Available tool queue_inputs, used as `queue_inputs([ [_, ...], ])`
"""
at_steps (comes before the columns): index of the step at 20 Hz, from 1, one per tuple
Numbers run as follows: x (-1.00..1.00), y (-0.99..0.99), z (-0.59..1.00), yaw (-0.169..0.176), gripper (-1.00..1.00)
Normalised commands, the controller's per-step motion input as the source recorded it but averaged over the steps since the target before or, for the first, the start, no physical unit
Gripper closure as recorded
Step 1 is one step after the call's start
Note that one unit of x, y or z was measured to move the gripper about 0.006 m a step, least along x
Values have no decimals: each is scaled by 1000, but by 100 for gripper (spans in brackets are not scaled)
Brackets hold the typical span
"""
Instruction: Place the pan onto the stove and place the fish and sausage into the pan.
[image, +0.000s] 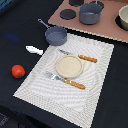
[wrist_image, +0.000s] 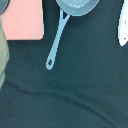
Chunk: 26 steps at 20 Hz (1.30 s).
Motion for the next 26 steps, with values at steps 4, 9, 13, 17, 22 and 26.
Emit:
queue_inputs([
  [4, -54, -130, -99, -7, -100],
  [9, 98, -154, -222, -112, -100],
  [13, 52, -112, -362, -127, -100],
  [17, 114, -121, -276, -102, -100],
  [22, -29, -166, -426, -58, -100],
  [26, -54, -150, -583, -38, -100],
])
